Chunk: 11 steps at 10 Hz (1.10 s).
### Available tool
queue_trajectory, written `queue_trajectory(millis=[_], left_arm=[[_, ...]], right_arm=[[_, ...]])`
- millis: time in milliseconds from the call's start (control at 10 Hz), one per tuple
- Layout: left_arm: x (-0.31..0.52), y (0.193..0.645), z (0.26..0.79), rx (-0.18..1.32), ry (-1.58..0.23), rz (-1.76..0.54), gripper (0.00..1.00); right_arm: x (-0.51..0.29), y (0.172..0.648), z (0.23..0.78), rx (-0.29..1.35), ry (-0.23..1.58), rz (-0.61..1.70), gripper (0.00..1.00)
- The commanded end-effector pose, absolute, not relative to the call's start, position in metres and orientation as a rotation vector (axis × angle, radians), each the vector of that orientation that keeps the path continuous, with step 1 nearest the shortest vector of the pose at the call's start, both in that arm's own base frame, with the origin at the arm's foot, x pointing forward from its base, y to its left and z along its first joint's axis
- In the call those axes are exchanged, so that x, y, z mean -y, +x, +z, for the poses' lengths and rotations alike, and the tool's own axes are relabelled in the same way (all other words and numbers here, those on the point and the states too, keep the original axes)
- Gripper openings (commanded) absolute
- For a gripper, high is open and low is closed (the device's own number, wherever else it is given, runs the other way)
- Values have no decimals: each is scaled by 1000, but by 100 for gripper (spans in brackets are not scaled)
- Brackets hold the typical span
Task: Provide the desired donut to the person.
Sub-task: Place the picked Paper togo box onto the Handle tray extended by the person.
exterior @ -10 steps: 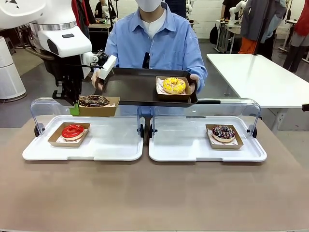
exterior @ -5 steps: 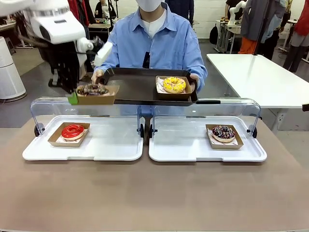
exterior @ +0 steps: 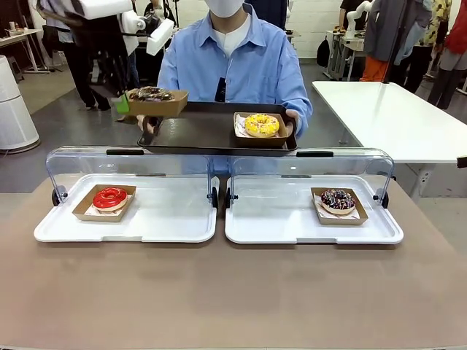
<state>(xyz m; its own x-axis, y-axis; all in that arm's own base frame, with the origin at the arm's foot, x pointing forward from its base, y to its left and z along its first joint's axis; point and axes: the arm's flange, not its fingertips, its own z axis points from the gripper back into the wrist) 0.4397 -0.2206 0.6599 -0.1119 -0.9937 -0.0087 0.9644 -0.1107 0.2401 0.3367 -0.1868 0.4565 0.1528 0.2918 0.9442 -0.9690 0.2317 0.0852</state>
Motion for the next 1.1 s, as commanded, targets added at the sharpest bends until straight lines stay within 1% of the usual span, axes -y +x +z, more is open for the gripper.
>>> queue_trajectory(millis=[0,100,300,400,800,1000], left_arm=[[216,491,673,212,184,-1699,1],[213,514,670,210,160,-1696,1],[210,545,655,218,126,-1691,1],[208,564,648,192,108,-1701,1],[210,601,608,139,64,-1733,1],[207,607,591,132,38,-1723,1]], right_arm=[[188,335,456,1000,886,1108,100],[188,335,456,1000,886,1108,100],[188,335,456,1000,886,1108,100],[188,335,456,1000,886,1108,100],[188,335,456,1000,886,1108,100],[188,335,456,1000,886,1108,100]])
